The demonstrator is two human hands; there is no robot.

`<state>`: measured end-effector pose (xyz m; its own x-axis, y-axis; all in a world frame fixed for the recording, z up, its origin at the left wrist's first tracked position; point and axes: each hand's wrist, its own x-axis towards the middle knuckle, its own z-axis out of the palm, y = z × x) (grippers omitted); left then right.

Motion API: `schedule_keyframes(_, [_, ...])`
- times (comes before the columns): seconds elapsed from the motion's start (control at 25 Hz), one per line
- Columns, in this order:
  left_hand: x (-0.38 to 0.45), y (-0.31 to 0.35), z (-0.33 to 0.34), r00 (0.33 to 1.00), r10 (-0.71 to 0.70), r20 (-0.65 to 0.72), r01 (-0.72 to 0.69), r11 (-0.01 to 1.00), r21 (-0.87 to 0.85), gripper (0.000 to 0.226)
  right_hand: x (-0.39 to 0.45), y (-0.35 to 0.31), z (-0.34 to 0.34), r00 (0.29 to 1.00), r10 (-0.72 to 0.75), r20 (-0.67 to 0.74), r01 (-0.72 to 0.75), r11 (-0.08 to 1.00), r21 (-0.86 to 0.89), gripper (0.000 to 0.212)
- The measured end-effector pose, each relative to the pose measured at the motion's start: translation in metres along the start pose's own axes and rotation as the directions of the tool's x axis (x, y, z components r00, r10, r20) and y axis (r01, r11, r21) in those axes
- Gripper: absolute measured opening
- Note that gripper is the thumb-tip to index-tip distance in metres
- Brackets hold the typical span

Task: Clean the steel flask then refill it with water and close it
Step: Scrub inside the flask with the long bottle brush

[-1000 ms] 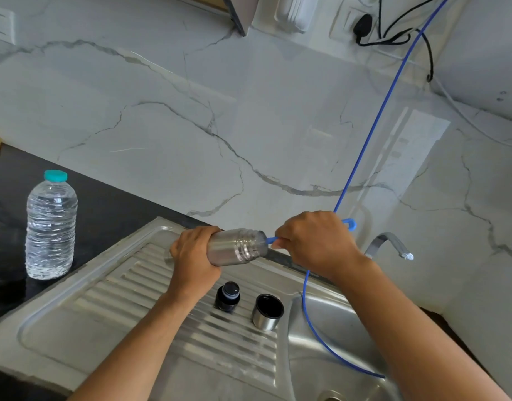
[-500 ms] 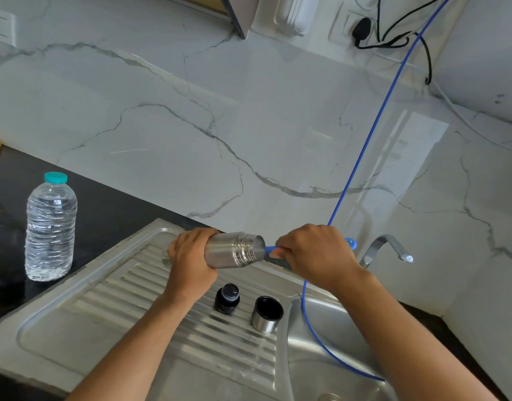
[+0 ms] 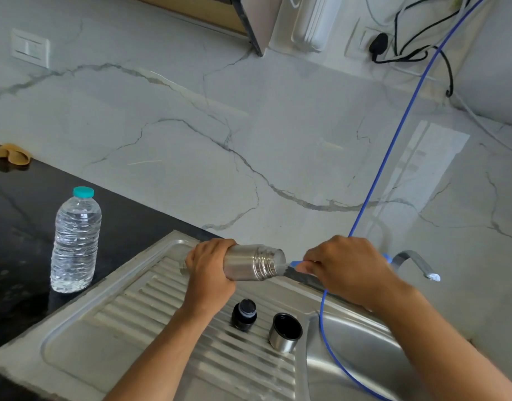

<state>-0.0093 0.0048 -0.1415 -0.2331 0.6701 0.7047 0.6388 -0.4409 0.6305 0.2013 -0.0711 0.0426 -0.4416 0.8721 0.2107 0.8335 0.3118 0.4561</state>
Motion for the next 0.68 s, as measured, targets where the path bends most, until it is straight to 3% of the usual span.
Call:
schedule_keyframes(0.16, [0.003, -0.001, -0.001, 0.999, -0.035, -0.007, 0.035, 0.999, 0.006, 0.063, -0.012, 0.019, -0.017, 0.996, 0.082, -0.021, -0.082, 0.996, -0.043, 0.046])
schedule_keyframes(0.36, [-0.004, 0.002, 0.001, 1.000, 0.022, 0.015, -0.022, 1.000, -0.005, 0.065, -0.005, -0.017, 0.006, 1.000, 0.005, 0.014, -0.004, 1.000, -0.025, 0.047])
schedule_keyframes(0.56, [0.001, -0.003, 0.003, 0.999, -0.038, 0.012, 0.038, 0.999, 0.002, 0.066, -0.021, 0.015, -0.015, 0.992, 0.123, 0.015, -0.122, 0.991, -0.060, 0.047])
schedule_keyframes(0.68, [-0.008, 0.005, 0.007, 1.000, -0.026, 0.013, 0.026, 1.000, -0.017, 0.067, -0.009, -0.011, -0.006, 0.997, 0.083, 0.006, -0.082, 0.992, -0.097, 0.042])
